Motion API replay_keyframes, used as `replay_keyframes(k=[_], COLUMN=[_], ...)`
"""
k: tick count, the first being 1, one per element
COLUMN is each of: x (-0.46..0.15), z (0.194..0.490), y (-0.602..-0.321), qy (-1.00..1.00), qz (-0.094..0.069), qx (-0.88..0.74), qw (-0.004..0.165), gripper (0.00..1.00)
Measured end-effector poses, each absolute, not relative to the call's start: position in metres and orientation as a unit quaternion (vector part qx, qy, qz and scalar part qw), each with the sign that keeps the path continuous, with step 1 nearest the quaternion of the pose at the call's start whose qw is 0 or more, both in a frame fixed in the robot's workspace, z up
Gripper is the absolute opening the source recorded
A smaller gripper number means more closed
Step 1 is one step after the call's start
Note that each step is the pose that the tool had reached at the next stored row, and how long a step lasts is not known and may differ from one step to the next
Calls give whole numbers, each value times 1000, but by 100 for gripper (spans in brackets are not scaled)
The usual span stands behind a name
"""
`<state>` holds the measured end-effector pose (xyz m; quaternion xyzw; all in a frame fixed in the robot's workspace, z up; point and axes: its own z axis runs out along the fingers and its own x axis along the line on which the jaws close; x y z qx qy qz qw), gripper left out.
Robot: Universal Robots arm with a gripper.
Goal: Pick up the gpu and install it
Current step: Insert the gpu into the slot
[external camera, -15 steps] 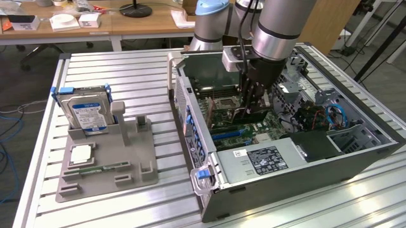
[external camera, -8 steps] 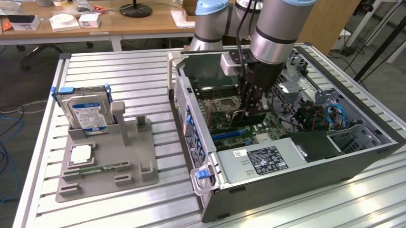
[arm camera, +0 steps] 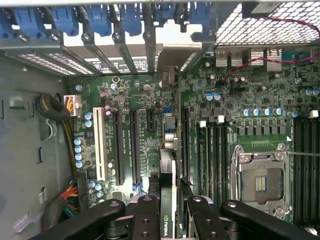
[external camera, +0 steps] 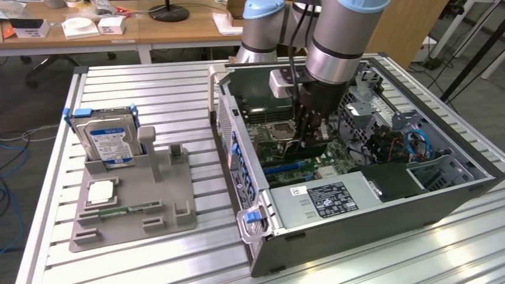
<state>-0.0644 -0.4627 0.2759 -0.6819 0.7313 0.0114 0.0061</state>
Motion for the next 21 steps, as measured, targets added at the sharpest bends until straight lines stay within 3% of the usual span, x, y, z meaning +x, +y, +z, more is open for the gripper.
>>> replay_keyframes(k=[21], x=[-70], z=[264], y=[-464], qy=[731], qz=[11], qx=[-682], qw=[6], gripper=[26])
